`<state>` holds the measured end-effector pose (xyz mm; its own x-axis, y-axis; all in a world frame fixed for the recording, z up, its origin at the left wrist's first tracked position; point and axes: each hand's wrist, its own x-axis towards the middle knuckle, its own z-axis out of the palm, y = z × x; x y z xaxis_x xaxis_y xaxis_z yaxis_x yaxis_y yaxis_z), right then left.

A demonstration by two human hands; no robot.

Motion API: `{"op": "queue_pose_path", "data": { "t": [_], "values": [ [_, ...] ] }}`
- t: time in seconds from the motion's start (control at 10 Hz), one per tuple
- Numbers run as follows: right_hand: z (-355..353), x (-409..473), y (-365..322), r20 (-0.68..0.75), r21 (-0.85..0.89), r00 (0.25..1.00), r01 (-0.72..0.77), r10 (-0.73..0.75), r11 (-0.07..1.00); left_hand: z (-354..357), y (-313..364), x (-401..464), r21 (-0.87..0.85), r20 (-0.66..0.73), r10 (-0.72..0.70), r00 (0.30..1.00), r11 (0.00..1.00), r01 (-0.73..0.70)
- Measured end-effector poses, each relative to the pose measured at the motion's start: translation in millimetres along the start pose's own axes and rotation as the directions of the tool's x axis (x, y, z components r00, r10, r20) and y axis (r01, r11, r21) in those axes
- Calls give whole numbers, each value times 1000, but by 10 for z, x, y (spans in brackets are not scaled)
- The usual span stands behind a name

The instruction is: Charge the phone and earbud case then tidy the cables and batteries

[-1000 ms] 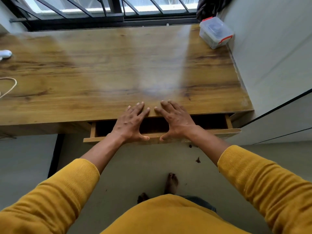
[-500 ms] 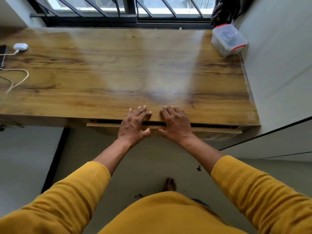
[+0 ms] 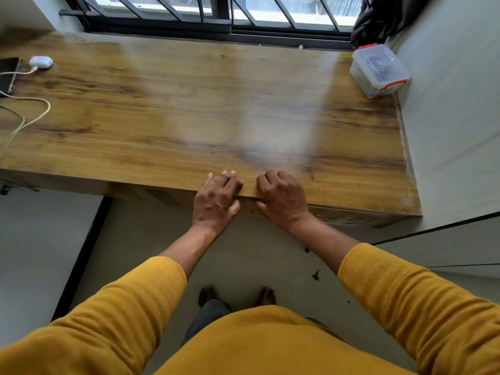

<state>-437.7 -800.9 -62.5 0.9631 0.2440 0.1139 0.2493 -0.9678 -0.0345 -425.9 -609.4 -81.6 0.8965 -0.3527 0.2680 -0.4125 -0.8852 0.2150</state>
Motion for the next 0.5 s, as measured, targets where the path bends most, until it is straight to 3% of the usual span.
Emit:
{"op": "queue_pose_path", "data": {
  "t": [0.3,0.4,0.5],
  "values": [
    [10,49,-26,17,-53,1000,11,-11,999,38,-78,28,40,70,43,997,998,-46],
    [-52,104,-1,53,-22,998,17,-16,1000,-45,-160,119,-59,59,66,996,996,-63],
    [-143,235,13,0,30,1000,-10,10,1000,-147,-278,327,-178,84,75,994,982,-59]
  ]
}}
